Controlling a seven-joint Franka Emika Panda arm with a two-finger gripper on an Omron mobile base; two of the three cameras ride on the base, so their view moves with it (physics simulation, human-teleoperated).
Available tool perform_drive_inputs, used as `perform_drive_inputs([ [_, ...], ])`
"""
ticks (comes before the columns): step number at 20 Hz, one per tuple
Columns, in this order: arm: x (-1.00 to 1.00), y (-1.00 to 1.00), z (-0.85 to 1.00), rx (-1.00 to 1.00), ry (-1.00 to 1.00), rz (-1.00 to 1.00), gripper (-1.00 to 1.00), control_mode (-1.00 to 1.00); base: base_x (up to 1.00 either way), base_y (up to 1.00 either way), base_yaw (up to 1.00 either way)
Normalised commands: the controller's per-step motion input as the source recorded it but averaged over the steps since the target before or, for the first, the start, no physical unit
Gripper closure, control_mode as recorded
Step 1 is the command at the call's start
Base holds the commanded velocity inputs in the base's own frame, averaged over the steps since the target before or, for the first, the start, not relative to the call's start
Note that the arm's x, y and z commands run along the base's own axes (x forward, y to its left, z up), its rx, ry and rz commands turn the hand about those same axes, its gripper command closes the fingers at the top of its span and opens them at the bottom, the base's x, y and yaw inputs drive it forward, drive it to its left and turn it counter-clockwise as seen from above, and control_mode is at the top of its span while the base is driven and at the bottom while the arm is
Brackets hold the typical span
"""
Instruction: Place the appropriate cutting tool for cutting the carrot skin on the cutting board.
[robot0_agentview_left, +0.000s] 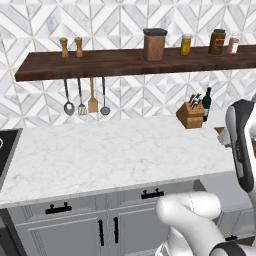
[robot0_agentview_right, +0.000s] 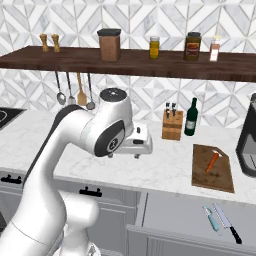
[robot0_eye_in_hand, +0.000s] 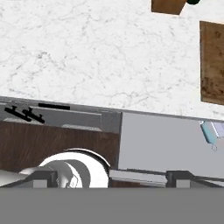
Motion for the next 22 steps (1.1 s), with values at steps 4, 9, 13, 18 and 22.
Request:
perform_drive_inputs([
  [4,-0.48,-1.00,-0.29,0.07,0.13,-0.01,-1.00,-1.00,0.00,0.00,0.00],
  [9,-0.31,-0.97,-0.61,0.13,0.13,-0.04,-1.00,-1.00,0.00,0.00,0.00],
  [13,-0.22,-0.70,-0.70,0.05,0.08,-0.01,-1.00,-1.00,0.00,0.00,0.00],
  [18,-0.15,-0.46,-0.31,0.00,0.00,0.00,-1.00,-1.00,0.00,0.00,0.00],
  [22,-0.18,-0.47,-0.32,0.00,0.02,0.00,-1.00,-1.00,0.00,0.00,0.00],
])
